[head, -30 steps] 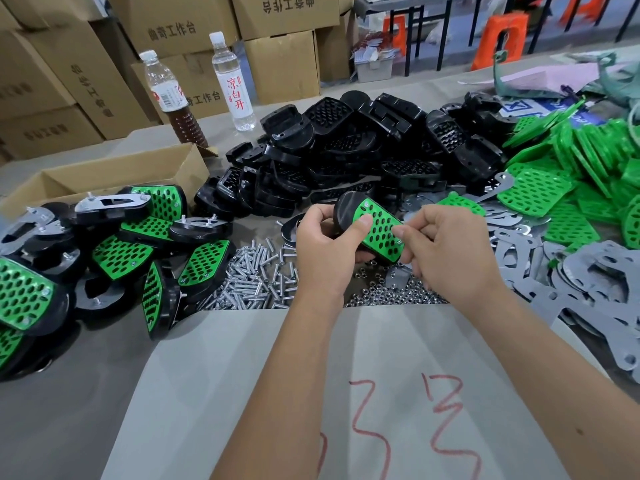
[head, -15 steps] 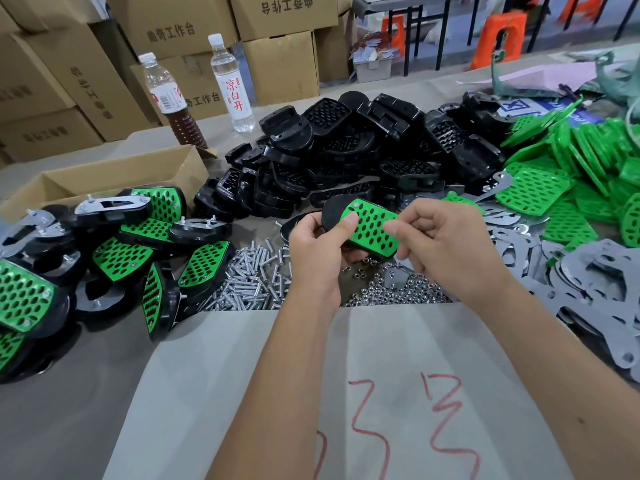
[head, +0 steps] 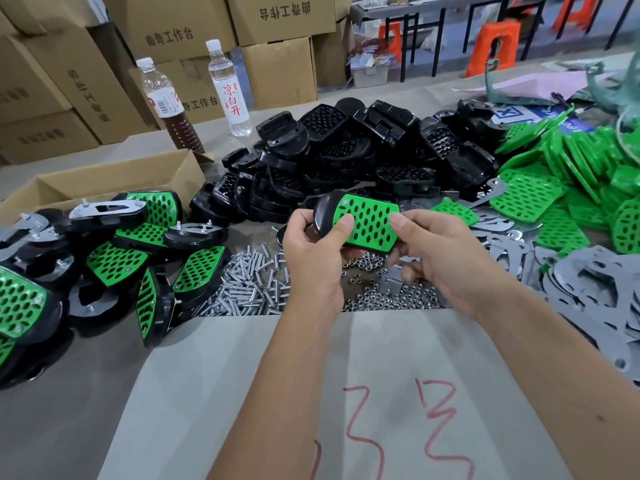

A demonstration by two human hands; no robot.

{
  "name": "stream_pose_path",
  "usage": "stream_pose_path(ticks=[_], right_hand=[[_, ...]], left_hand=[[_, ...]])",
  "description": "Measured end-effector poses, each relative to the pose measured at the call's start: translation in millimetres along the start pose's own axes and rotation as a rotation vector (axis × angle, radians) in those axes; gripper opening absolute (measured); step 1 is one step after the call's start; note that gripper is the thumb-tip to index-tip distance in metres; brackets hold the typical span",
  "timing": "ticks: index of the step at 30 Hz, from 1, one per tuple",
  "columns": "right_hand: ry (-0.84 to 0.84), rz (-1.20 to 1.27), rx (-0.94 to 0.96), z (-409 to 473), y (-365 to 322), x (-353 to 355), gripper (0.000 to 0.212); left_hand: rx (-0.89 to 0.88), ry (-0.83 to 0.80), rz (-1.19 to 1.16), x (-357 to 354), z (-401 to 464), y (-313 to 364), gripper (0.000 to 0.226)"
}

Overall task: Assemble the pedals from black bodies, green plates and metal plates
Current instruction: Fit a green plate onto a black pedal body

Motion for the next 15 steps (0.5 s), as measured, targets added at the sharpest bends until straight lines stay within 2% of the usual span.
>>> stream_pose_path(ticks=[3, 7, 11, 15], right_hand=[[0.005, 0.031, -0.021, 0.0, 1.1, -1.0, 0.033], [0.001, 0.121, -0.020, 0.0, -3.3, 1.1, 0.042], [0.002, 0.143, -0.030, -0.2, -4.4, 3.4, 0.039], [0.018, 0.148, -0.040, 1.7, -2.8, 6.0, 0.036]], left_hand=[[-0.044, 0.016, 0.009, -0.8, -0.7, 0.3, 0.024], [-0.035, -0.035, 0.028, -4.7, -2.3, -2.7, 0.022], [-0.075, -0.141, 0.137, -12.5, -7.5, -2.9, 0.053], [-0.120, -0.156, 0.168, -14.4, -11.0, -1.6, 0.060]])
Point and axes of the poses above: each hand's wrist, its own z-axis towards the middle knuckle, its own x-axis out of the back of the hand, y = z × x, the point moved 6 cm from there along z, towards the middle knuckle, and after that the axes turned 7 degrees about y, right-handed, at the moved point
